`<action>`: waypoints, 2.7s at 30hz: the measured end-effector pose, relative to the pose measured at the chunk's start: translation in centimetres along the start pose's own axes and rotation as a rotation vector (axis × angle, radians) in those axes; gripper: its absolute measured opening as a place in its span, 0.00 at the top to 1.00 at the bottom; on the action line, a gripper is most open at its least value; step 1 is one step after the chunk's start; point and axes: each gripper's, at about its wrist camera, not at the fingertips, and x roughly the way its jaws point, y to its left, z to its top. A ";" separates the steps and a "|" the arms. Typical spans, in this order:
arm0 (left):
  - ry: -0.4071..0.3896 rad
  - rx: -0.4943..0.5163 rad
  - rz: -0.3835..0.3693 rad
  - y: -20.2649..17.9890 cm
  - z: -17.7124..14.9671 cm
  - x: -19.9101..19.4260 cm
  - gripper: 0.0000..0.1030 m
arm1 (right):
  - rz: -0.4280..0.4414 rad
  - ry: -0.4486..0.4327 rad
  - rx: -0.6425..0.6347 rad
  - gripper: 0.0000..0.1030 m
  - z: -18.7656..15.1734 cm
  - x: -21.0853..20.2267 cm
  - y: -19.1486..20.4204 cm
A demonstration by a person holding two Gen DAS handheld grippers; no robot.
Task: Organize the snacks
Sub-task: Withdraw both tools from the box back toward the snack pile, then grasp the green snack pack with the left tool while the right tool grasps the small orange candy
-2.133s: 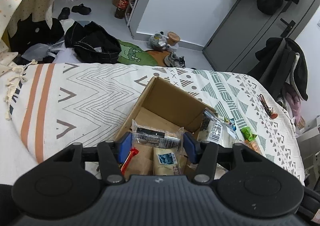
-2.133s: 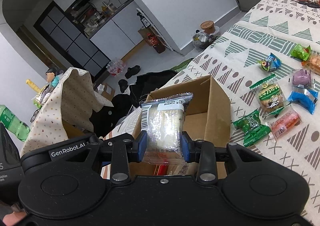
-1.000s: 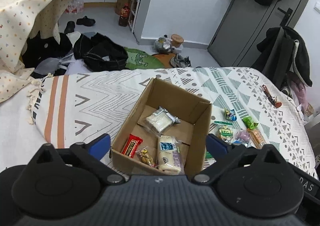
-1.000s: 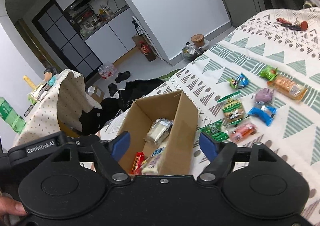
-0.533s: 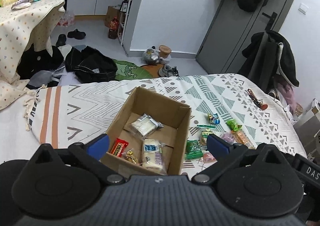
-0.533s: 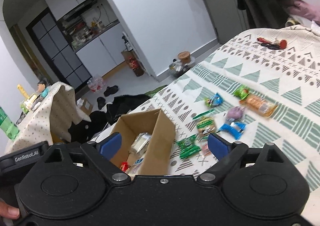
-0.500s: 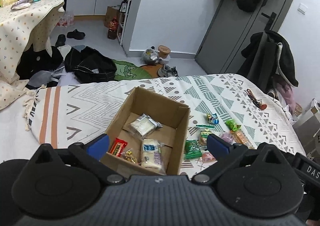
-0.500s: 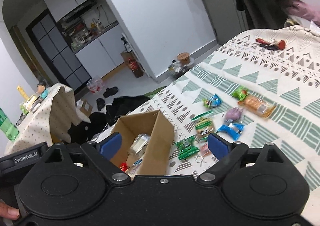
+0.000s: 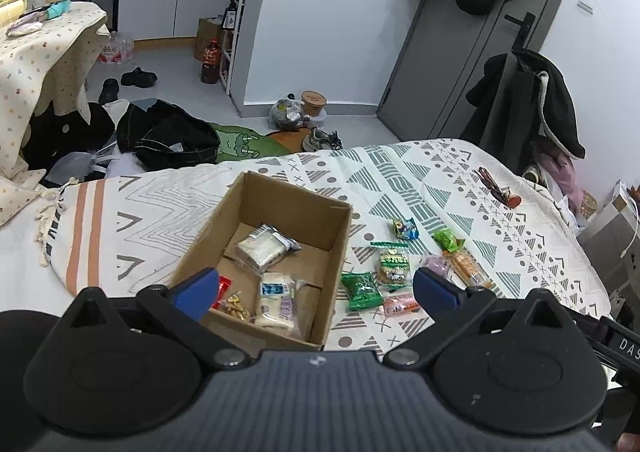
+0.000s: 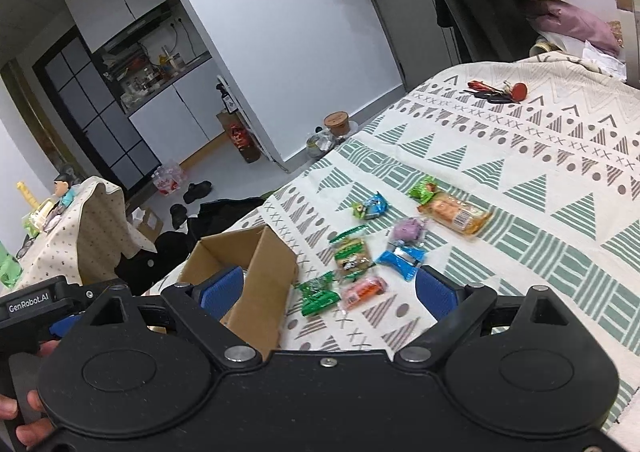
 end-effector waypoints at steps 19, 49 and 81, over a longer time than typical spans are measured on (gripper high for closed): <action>0.048 0.046 -0.020 -3.2 -1.3 2.9 0.01 | -0.045 0.024 0.037 0.10 0.6 0.3 -3.5; 0.157 0.033 -0.103 -8.0 -3.9 14.2 0.20 | -0.068 0.182 0.116 0.27 2.0 9.1 -7.3; 0.143 -0.129 0.067 -5.4 -5.9 22.3 0.67 | 0.110 0.436 0.291 0.57 -0.7 18.5 -7.4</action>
